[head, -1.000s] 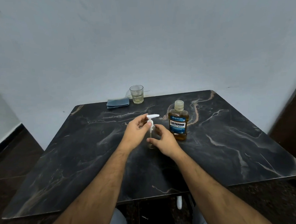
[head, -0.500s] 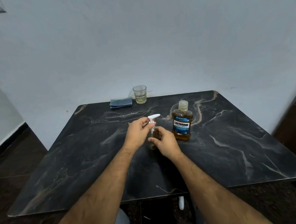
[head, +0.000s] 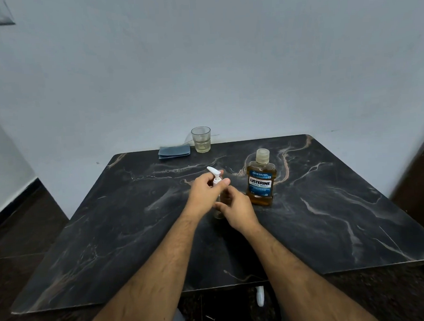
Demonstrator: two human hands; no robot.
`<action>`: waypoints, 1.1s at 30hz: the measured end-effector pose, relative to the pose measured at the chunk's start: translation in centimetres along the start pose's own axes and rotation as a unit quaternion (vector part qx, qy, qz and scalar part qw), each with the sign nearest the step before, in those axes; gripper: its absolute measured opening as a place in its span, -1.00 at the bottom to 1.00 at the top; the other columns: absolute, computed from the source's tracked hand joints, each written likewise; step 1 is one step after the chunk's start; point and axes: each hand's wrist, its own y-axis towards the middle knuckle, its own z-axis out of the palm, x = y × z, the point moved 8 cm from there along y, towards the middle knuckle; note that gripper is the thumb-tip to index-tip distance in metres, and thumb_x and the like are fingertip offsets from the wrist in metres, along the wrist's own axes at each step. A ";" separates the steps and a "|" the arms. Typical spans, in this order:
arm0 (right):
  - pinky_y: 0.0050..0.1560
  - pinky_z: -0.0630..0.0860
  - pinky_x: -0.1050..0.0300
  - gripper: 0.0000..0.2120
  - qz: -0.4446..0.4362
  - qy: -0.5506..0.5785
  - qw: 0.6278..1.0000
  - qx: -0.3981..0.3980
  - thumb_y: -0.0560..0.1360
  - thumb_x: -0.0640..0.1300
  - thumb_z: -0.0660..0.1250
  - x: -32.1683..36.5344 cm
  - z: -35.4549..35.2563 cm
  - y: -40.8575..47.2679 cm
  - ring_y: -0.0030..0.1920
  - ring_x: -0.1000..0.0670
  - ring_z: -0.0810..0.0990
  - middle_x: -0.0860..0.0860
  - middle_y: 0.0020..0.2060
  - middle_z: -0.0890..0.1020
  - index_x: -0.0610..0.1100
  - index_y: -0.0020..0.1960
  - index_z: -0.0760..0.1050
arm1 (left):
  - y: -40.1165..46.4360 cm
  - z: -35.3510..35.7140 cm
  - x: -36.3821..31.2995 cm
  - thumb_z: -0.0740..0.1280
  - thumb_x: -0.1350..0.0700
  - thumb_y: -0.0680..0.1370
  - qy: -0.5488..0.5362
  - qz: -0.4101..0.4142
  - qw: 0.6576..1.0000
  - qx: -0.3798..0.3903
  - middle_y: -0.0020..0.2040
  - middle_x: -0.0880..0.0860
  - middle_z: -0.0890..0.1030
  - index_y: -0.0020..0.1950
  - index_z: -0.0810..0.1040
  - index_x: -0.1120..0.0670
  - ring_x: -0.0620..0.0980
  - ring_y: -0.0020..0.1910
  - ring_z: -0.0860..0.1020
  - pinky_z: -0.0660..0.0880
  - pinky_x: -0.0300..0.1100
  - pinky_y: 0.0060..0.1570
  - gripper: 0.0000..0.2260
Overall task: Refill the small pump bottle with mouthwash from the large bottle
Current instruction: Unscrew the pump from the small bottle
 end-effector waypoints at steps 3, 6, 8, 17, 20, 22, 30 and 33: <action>-0.06 0.46 0.33 -0.62 0.007 -0.004 1.000 0.007 0.47 -0.10 0.47 0.0 -0.1 0.0 0.13 0.09 0.57 0.07 0.11 0.61 0.01 0.25 0.48 | -0.6 -0.1 0.9 0.33 0.18 0.59 -0.073 -0.008 0.997 0.005 0.11 -0.11 0.64 0.27 0.58 0.03 -0.20 0.10 0.58 0.46 -0.38 -0.01 -0.74; -0.07 0.48 0.30 -0.69 0.015 -0.001 1.000 0.015 0.47 -0.10 0.47 -0.1 -0.1 0.1 0.08 0.09 0.58 0.07 0.05 0.61 0.02 0.17 0.48 | -1.4 -0.3 1.7 0.27 0.28 0.61 -0.122 -0.009 0.992 -0.006 0.10 -0.09 0.66 0.28 0.57 0.09 -0.24 0.11 0.61 0.49 -0.38 0.03 -0.72; 0.05 0.55 0.18 -0.69 0.020 -0.002 1.000 0.017 0.47 -0.10 0.48 -0.2 0.0 0.2 0.08 0.07 0.59 0.07 0.05 0.62 0.02 0.16 0.49 | -1.5 -1.0 1.7 0.26 0.33 0.60 -0.118 -0.002 0.993 -0.032 0.07 -0.04 0.67 0.26 0.58 0.16 -0.32 0.00 0.62 0.48 -0.46 -0.04 -0.73; 0.20 0.56 -0.01 -0.71 0.013 -0.010 1.000 0.017 0.45 -0.08 0.49 0.0 0.0 0.3 0.07 0.09 0.60 0.09 0.01 0.63 0.08 0.10 0.48 | 0.3 -1.3 1.5 0.52 0.27 0.42 -0.055 -0.006 0.998 -0.032 -0.05 0.08 0.66 0.16 0.63 0.14 -0.11 -0.09 0.60 0.57 -0.26 0.00 -0.68; 0.24 0.54 -0.01 -0.61 0.012 0.000 1.000 0.021 0.46 -0.10 0.48 0.2 0.0 0.2 0.15 0.08 0.58 0.08 0.11 0.63 0.05 0.24 0.48 | 0.6 -1.0 1.1 0.56 0.20 0.38 -0.005 -0.004 0.999 -0.040 -0.11 0.02 0.64 0.00 0.60 0.09 -0.09 -0.14 0.58 0.57 -0.15 -0.05 -0.74; 0.27 0.52 -0.02 -0.53 0.013 -0.003 1.000 0.023 0.46 -0.11 0.48 0.3 0.0 0.1 0.21 0.06 0.56 0.07 0.18 0.61 0.03 0.33 0.44 | 0.7 -0.8 0.7 0.55 0.18 0.38 0.007 -0.002 0.999 -0.043 -0.10 0.00 0.63 -0.03 0.55 0.07 -0.10 -0.13 0.57 0.55 -0.16 -0.06 -0.75; 0.29 0.50 -0.04 -0.51 0.015 -0.010 0.999 0.028 0.46 -0.09 0.47 0.2 0.0 0.2 0.24 0.05 0.55 0.07 0.21 0.60 0.05 0.35 0.43 | 0.3 0.7 0.4 0.38 0.28 0.54 -0.072 -0.018 0.995 0.064 0.16 -0.04 0.65 0.30 0.53 0.13 -0.16 0.18 0.59 0.53 -0.33 0.11 -0.67; 0.19 0.54 0.02 -0.64 0.016 -0.015 1.000 0.021 0.46 -0.07 0.48 0.1 -0.1 0.3 0.14 0.04 0.58 0.06 0.09 0.62 0.03 0.21 0.48 | 0.0 0.4 0.9 0.30 0.32 0.58 -0.081 -0.021 0.994 0.072 0.24 -0.03 0.61 0.37 0.48 0.13 -0.17 0.23 0.55 0.51 -0.36 0.13 -0.64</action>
